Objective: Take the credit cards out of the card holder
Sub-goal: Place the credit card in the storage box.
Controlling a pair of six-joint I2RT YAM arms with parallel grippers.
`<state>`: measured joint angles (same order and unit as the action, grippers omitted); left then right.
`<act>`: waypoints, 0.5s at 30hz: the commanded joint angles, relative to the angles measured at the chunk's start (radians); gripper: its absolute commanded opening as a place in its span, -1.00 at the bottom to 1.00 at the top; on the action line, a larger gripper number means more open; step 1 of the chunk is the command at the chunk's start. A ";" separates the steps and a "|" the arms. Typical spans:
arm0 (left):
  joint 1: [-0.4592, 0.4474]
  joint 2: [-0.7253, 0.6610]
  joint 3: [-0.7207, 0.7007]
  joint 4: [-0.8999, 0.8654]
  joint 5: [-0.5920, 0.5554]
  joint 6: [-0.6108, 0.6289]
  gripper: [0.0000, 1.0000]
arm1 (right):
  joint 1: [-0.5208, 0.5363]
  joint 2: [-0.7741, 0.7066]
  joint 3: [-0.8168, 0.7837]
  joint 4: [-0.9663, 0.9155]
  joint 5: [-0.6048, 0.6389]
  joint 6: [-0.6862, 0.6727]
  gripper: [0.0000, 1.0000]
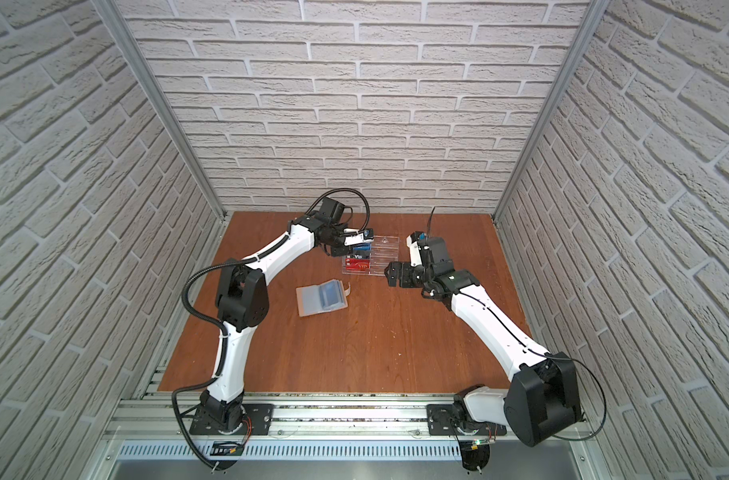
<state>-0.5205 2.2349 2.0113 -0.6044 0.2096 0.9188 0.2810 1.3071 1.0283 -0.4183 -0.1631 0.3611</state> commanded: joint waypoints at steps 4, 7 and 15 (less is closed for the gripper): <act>-0.005 0.046 0.042 0.003 -0.002 0.069 -1.00 | -0.042 -0.032 -0.025 0.047 -0.057 0.010 1.00; -0.004 0.058 0.050 0.014 0.002 0.072 -1.00 | -0.055 -0.041 -0.036 0.054 -0.068 0.009 1.00; -0.004 0.098 0.104 -0.014 -0.004 0.096 -1.00 | -0.068 -0.023 -0.046 0.068 -0.095 0.009 0.99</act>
<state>-0.5205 2.3116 2.0811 -0.6075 0.2043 0.9768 0.2203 1.2957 1.0016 -0.3973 -0.2367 0.3630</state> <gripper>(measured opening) 0.050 0.998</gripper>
